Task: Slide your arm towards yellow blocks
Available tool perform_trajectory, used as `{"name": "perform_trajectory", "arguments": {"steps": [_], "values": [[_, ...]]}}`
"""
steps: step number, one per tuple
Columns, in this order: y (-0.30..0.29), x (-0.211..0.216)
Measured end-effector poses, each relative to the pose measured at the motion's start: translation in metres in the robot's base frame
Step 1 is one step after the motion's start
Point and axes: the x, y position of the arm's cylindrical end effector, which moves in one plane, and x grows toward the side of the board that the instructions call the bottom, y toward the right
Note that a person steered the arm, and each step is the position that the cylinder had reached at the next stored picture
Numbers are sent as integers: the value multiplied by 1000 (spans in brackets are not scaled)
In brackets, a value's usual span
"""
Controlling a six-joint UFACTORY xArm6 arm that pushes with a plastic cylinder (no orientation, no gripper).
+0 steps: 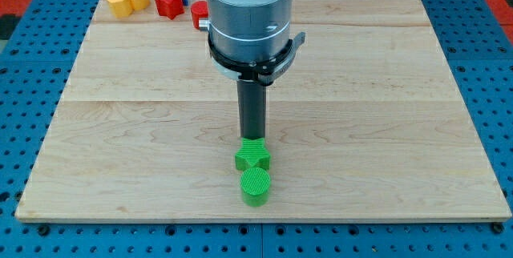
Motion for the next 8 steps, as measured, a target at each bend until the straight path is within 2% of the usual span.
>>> {"name": "perform_trajectory", "arguments": {"steps": [3, 4, 6, 8], "values": [[9, -4], [-4, -24], [-86, -89], [-220, -117]]}}
